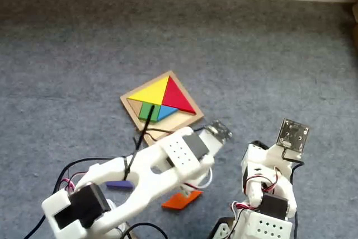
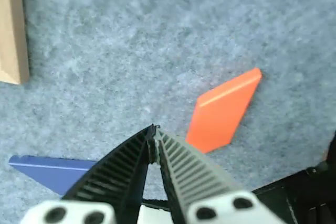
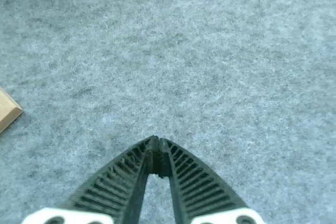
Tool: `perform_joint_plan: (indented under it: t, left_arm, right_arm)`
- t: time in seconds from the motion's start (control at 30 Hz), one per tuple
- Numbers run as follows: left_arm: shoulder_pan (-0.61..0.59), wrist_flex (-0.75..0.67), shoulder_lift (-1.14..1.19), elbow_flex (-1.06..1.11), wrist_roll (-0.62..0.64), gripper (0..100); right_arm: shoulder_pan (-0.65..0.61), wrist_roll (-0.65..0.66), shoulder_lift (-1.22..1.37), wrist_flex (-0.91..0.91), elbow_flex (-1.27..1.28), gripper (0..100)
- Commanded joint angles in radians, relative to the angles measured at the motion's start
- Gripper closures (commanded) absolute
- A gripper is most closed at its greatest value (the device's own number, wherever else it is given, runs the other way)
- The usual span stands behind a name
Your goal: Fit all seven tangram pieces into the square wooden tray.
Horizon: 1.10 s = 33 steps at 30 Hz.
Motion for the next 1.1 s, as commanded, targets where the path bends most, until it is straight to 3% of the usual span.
perform_joint_plan:
  t: [0.0, 0.23, 0.7, 0.9, 1.07]
  left_arm:
    - [0.090, 0.026, -0.005, -0.045, 0.061, 99]
    - [0.151, 0.023, 0.005, -0.041, 0.118, 99]
    - [0.142, 0.021, 0.012, -0.035, 0.123, 99]
    - [0.142, 0.025, 0.173, -0.061, 0.123, 99]
    - [0.042, 0.077, 0.295, -0.168, 0.115, 99]
  right_arm:
    - [0.010, -0.002, -0.016, -0.018, 0.111, 98.7]
    - [0.010, -0.002, -0.016, -0.018, 0.111, 98.7]
    - [0.010, -0.002, -0.016, -0.018, 0.111, 98.7]
    - [0.010, -0.002, -0.016, -0.018, 0.111, 98.7]
    - [0.010, -0.002, -0.016, -0.018, 0.111, 98.7]
